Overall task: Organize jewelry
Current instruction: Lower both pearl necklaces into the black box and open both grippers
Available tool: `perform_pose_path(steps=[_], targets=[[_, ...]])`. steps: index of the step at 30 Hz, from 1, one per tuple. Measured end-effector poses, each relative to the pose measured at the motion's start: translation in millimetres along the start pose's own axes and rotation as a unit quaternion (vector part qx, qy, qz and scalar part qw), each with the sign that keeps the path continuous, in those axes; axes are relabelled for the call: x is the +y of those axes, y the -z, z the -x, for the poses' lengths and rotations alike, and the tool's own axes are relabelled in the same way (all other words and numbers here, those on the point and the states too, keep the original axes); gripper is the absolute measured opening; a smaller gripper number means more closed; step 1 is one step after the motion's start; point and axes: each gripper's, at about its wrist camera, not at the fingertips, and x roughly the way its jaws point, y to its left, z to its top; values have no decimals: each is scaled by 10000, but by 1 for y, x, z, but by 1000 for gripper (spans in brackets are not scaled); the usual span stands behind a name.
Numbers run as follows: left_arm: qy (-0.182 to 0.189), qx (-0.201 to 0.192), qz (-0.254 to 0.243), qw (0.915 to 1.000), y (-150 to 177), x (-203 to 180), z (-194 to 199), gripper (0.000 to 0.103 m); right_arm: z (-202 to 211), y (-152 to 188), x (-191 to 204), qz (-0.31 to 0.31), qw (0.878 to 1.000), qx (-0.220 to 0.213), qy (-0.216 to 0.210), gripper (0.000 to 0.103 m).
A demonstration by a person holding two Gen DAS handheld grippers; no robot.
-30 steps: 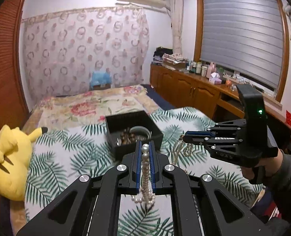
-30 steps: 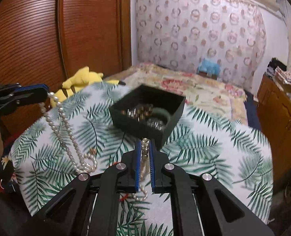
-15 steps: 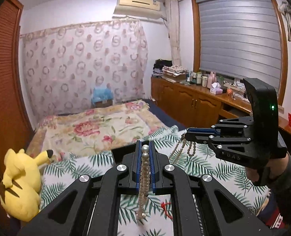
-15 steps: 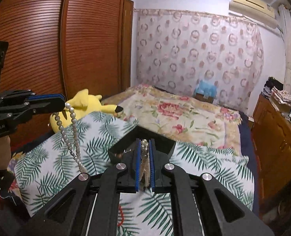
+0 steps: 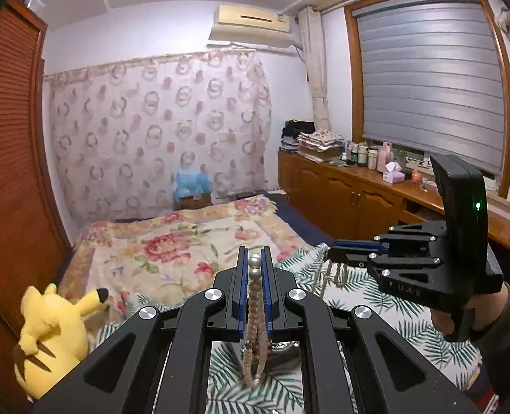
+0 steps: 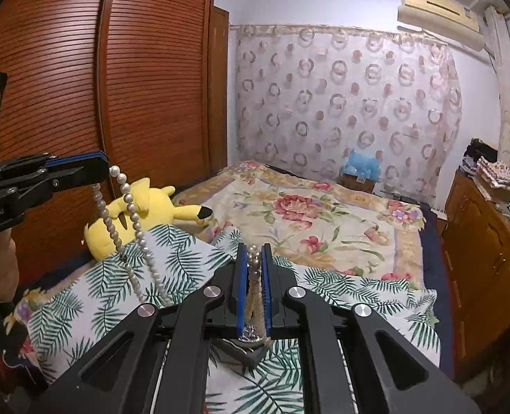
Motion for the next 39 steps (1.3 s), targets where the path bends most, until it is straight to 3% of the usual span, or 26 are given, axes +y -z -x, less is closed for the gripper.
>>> perform_pose_path(steps=[7, 15, 16, 17, 19, 29, 39], targets=[[-193, 14, -182, 9996, -16, -1, -11, 7, -30, 1, -1, -16, 9997, 222, 64, 9], [-227, 227, -131, 9994, -17, 1, -40, 7, -75, 38, -2, -250, 9967, 771, 32, 11], [-226, 260, -103, 9994, -14, 3, -44, 7, -79, 42, -2, -273, 9962, 825, 84, 14], [-243, 329, -82, 9991, -10, 4, -52, 7, -84, 44, -3, -295, 9957, 866, 108, 23], [-269, 463, -47, 9986, -2, 5, -66, 7, -92, 53, -2, -348, 9949, 946, 93, 24], [-155, 1079, 143, 9939, 42, 2, -113, 7, -87, 79, -7, -371, 9941, 1012, 133, 24], [-45, 1327, 127, 9911, 76, -5, -103, 8, -61, 106, -1, -373, 9952, 908, 32, 24]])
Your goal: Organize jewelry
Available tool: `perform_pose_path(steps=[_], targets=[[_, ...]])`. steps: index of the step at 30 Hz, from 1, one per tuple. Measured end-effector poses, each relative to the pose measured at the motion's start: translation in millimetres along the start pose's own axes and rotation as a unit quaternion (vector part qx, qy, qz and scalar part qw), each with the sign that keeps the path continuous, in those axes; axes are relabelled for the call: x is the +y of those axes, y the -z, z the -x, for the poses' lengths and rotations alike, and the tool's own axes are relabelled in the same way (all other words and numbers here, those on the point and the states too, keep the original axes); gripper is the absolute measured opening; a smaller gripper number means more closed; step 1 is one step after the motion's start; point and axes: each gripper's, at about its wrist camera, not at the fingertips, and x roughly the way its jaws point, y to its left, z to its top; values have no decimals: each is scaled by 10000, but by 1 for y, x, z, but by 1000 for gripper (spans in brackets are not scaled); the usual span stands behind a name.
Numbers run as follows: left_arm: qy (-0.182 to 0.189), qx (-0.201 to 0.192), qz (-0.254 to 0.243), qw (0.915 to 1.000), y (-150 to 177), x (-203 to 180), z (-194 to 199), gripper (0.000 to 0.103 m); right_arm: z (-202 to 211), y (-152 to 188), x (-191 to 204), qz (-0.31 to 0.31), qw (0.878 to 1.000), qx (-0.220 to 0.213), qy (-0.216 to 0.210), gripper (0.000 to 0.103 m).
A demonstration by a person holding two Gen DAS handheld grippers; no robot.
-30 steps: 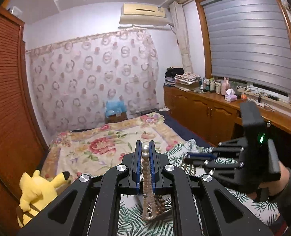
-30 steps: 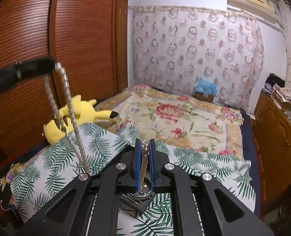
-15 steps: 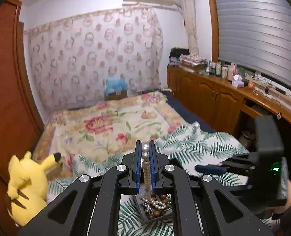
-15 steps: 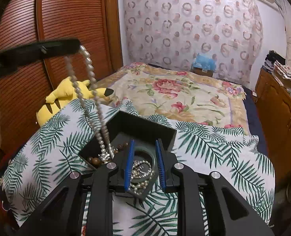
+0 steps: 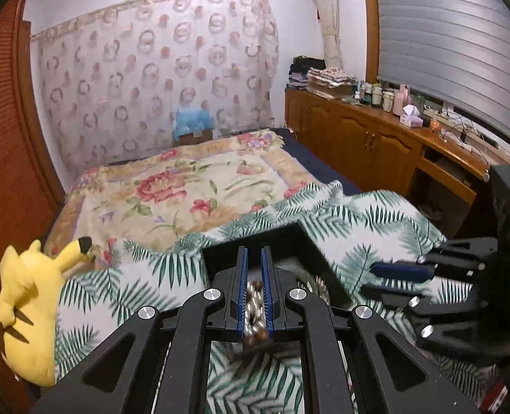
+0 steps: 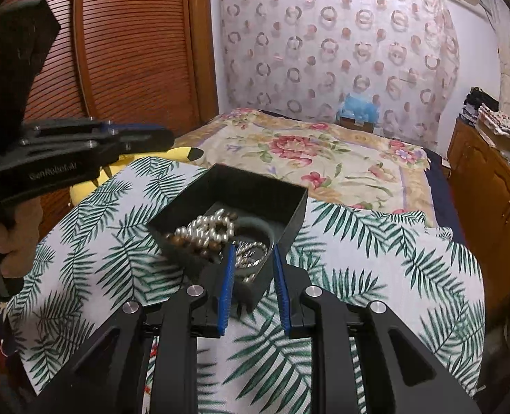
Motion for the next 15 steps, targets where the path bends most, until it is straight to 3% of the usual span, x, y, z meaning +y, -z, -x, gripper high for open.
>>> perform_pose_path(steps=[3, 8, 15], targets=[[41, 57, 55, 10000, 20, 2, 6, 20, 8, 11, 4, 11, 10000, -34, -59, 24], [-14, 161, 22, 9999, 43, 0, 11, 23, 12, 24, 17, 85, 9999, -8, -147, 24], [37, 277, 60, 9996, 68, -2, 15, 46, 9, 43, 32, 236, 9993, 196, -199, 24]])
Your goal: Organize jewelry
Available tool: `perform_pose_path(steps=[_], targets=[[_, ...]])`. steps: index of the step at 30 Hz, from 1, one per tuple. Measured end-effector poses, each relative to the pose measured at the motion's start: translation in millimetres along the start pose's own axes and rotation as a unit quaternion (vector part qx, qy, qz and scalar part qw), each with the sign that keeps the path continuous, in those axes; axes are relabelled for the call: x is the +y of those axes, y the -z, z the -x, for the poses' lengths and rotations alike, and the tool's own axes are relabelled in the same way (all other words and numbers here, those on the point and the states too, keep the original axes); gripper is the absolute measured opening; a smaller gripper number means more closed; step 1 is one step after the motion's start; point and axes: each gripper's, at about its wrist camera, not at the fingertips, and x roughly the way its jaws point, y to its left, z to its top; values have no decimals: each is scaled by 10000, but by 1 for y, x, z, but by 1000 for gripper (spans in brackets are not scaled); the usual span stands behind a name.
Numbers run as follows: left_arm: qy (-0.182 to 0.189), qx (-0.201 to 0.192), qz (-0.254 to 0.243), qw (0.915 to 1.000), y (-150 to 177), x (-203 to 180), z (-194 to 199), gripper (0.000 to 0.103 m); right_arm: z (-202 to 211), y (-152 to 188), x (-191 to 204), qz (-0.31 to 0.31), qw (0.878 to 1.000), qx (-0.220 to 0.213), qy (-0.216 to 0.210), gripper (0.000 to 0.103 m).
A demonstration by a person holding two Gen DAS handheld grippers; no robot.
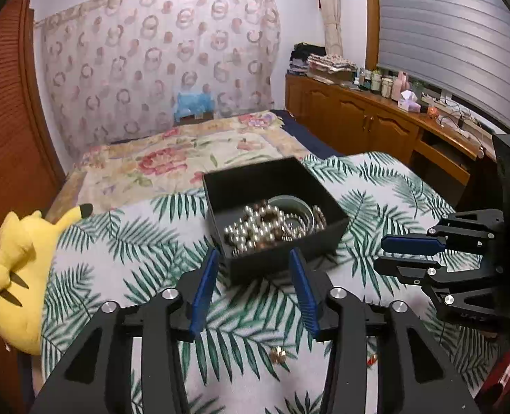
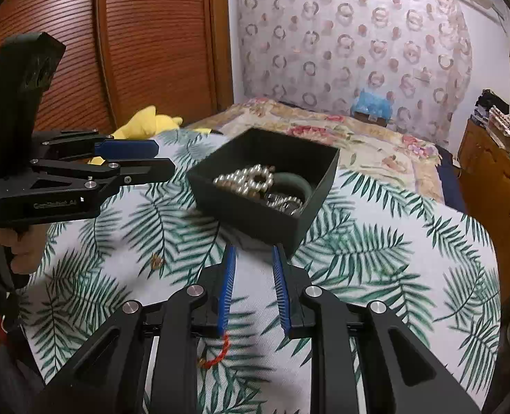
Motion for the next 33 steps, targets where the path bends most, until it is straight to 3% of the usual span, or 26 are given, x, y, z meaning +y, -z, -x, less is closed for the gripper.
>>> perform_pose_path(steps=[3, 11, 18, 25, 31, 33], targets=[[-49, 78, -17, 10000, 10, -1, -2, 59, -3, 8, 5, 59, 9999, 91, -4, 24], [-98, 309, 44, 9995, 34, 3, -10, 74, -10, 25, 13, 104, 9994, 315, -86, 24], [-6, 496, 192, 9986, 58, 10, -8, 75, -14, 34, 23, 218, 9983, 485, -256, 24], [133, 669, 110, 9976, 73, 1, -9, 74, -26, 42, 35, 577, 9948, 826, -125, 24], [215, 727, -47, 9971, 76, -11, -11, 74, -24, 45, 36, 568, 9955, 751, -109, 23], [242, 751, -84, 9968, 75, -13, -13, 67, -23, 45, 36, 587, 9954, 750, -91, 23]])
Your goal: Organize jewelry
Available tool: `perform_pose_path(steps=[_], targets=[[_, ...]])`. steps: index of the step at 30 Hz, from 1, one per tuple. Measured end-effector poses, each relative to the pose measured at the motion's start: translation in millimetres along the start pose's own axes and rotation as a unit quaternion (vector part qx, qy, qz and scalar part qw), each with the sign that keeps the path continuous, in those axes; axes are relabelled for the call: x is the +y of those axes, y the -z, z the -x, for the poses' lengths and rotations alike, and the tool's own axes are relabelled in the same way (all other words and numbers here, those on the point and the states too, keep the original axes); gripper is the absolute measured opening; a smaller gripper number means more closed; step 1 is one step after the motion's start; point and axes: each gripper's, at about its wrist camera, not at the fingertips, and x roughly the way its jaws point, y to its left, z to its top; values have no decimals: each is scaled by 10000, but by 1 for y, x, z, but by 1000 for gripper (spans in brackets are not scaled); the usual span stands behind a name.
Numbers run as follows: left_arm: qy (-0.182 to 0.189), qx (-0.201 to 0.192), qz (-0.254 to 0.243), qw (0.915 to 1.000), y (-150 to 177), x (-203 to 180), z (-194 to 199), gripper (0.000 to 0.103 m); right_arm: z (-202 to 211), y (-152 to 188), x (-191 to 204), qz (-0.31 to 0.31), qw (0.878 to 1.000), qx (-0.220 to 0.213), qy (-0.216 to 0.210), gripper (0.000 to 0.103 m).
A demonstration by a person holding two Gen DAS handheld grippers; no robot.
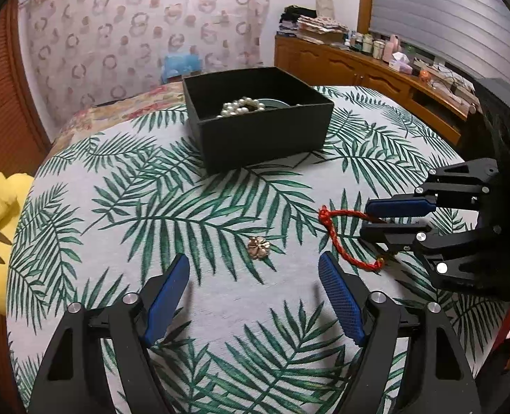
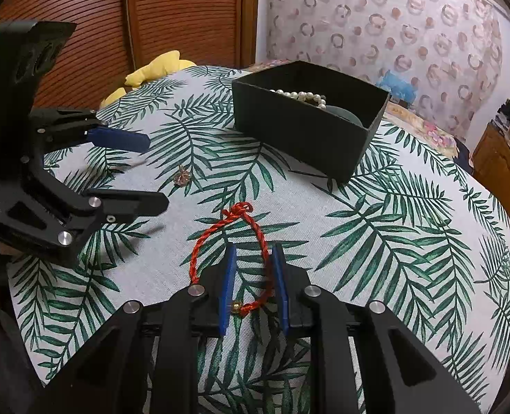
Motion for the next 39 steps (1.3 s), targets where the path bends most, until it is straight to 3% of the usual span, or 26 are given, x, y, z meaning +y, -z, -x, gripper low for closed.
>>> perform_pose_path(steps=[6, 10, 12, 14, 17, 23, 39], targets=[[109, 100, 82, 9999, -6, 5, -11, 41, 0, 0, 0, -12, 10000, -1, -15, 23], [77, 98, 97, 9999, -8, 6, -16, 30, 0, 0, -1, -13, 10000, -1, -17, 23], [71, 98, 86, 9999, -9, 5, -16, 15, 0, 0, -1, -16, 10000, -1, -20, 23], [160, 116, 49, 9998, -9, 4, -16, 14, 0, 0, -1, -11, 10000, -2, -15, 23], [142, 22, -3, 9999, -12, 0, -11, 14, 0, 0, -1, -8, 10000, 5, -97, 4], [89, -190, -79, 9997, -20, -6, 0, 14, 0, -4, 1, 78, 9999, -5, -74, 2], [119, -575, 0, 9983, -58, 0, 10, 14, 39, -54, -30, 84, 9970, -766, -76, 2]])
